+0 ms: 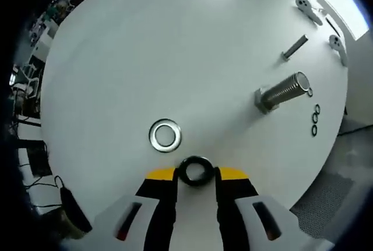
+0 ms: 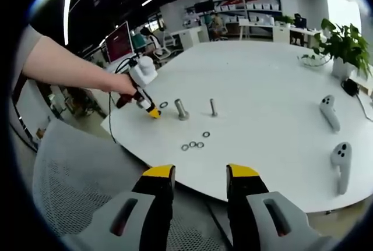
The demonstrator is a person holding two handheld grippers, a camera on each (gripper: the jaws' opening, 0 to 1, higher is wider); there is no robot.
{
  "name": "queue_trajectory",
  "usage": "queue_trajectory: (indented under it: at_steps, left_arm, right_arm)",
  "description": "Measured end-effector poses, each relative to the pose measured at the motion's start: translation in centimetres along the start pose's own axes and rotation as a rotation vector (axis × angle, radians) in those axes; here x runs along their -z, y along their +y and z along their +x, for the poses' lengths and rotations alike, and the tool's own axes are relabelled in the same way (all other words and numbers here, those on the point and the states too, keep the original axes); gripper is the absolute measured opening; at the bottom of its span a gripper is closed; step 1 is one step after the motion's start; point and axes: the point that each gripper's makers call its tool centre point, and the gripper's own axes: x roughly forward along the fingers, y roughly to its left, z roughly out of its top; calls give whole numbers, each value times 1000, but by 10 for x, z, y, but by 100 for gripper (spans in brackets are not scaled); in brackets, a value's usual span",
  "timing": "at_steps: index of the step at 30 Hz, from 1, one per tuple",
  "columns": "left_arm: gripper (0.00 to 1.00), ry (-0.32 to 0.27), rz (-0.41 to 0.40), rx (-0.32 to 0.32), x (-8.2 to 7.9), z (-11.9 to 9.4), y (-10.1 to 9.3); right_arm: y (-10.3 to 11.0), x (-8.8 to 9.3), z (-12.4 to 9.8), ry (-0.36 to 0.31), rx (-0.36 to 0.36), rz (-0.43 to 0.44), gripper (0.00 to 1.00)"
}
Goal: Place the washer onto the threaded stud by aligning its center hole with the stud, sliding it down to the base, and recovering from edge contact or off-axis alignment until the washer reaches the visible bottom stop.
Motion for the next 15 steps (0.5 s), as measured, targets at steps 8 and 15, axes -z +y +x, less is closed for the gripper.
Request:
queue_trajectory:
  at_steps: [8, 15]
  left_arm:
    - [20, -2, 36, -6, -2, 1, 0]
    - [20, 1, 32, -7, -1, 1, 0]
  right_arm:
    - [0, 0, 0, 1, 1, 4, 37]
    - [-1, 0, -1, -9, 6, 13, 37]
